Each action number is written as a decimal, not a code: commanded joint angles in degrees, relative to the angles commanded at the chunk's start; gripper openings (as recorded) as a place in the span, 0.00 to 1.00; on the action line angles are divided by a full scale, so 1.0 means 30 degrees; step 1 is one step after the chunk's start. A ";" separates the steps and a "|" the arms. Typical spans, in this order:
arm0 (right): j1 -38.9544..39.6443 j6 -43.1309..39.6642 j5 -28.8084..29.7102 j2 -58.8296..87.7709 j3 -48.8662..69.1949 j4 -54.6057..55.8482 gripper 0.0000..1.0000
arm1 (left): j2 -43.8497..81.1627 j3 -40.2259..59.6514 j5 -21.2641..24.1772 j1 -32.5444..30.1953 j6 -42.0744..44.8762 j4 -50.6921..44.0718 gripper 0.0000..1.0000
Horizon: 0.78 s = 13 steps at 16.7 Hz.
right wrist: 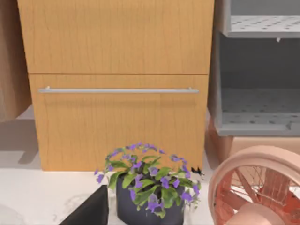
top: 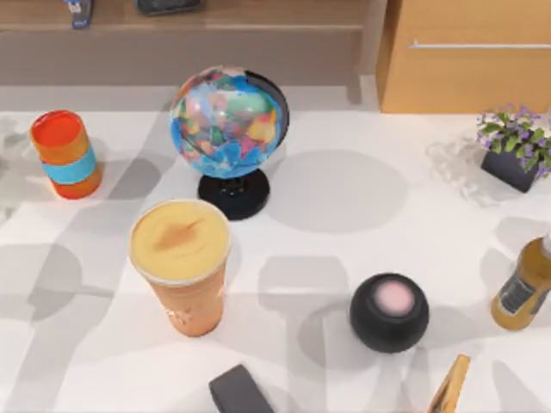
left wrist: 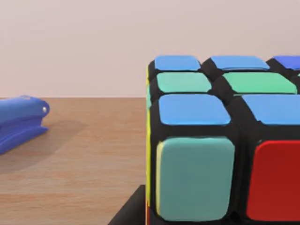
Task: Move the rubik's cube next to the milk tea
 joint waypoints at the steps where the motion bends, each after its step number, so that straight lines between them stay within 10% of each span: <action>1: 0.0000 0.0000 0.0000 0.0000 0.0000 0.0000 1.00 | 0.0014 0.0117 -0.0001 0.0001 -0.0001 -0.0112 0.00; 13: 0.0000 0.0000 0.0000 0.0000 0.0000 0.0000 1.00 | -0.5183 -0.2229 0.3021 0.0665 -0.1061 -0.5337 0.00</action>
